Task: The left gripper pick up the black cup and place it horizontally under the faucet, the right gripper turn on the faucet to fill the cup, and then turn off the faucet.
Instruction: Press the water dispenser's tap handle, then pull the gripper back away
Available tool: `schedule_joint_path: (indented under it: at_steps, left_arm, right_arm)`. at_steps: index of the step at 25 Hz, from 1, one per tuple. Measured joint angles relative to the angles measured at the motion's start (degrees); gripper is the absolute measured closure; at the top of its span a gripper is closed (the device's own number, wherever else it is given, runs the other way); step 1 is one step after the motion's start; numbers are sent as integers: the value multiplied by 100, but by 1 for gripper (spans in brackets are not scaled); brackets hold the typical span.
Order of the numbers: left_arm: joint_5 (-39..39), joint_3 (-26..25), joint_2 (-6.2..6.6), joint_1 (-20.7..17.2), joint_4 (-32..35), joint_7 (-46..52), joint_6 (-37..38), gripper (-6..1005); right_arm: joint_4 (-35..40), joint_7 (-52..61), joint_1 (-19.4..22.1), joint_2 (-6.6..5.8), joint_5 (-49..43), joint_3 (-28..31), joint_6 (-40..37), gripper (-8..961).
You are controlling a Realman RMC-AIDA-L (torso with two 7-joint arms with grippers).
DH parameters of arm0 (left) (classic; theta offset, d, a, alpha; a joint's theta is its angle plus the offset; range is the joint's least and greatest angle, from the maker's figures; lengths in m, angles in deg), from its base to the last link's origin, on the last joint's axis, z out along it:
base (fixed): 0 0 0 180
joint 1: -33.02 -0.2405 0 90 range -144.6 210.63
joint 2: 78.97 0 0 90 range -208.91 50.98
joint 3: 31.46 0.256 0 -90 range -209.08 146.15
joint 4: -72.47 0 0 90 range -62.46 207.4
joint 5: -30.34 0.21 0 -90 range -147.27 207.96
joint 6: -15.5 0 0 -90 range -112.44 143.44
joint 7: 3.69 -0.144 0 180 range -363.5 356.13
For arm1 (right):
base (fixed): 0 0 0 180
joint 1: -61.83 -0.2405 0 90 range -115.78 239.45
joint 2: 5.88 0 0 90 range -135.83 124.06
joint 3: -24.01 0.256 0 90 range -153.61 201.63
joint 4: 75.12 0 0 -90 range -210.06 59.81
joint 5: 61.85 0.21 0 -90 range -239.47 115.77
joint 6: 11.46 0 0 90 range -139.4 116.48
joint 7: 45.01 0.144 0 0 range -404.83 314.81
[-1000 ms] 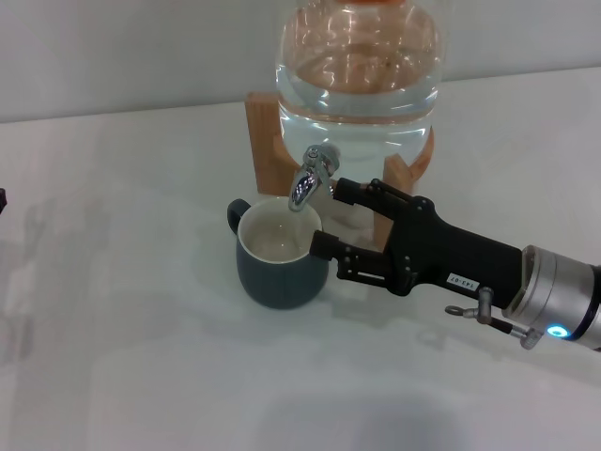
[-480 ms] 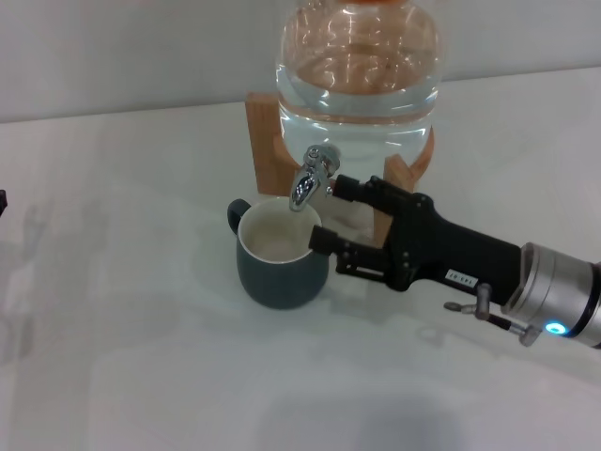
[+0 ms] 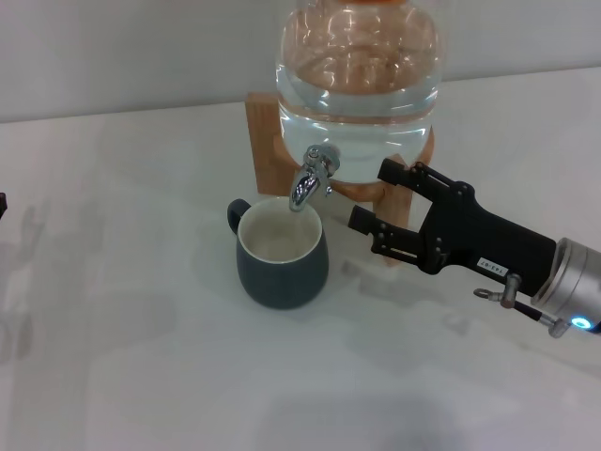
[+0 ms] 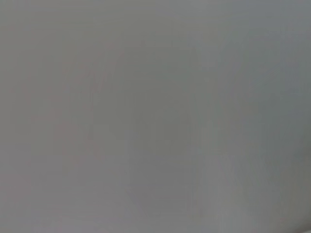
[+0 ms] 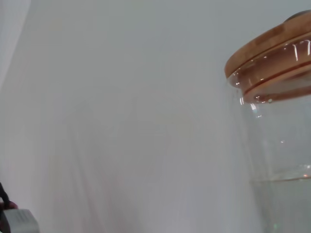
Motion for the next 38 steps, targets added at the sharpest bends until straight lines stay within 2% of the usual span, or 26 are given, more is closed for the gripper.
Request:
schedule_joint_path:
  at_steps: [8,10,16,22,28,34,38]
  left_arm:
    - [2,0,0,50,-1,0,-124,137]
    - [8,0,1,56,-1,0,-153,137]
    - [18,0,2,80,-68,0,-214,137]
    - [18,0,0,149,-71,0,-435,137]
    - [2,0,0,161,-88,0,-462,137]
    - [-8,0,-13,175,-149,0,-462,138]
    - [4,0,-18,164,-150,0,-462,138]
  right_arm:
    - [287,-178,163,-43,54,130,-295,99]
    - [562,-142,327,-60,99,247,-331,101]
    - [1053,163,755,-74,265,351,77,111]
    - [1049,210,896,-72,297,322,634,121]
    - [922,331,795,-42,248,-253,975,132]
    - [506,347,367,16,287,-1163,996,142]
    - [301,345,180,17,255,-1252,992,149]
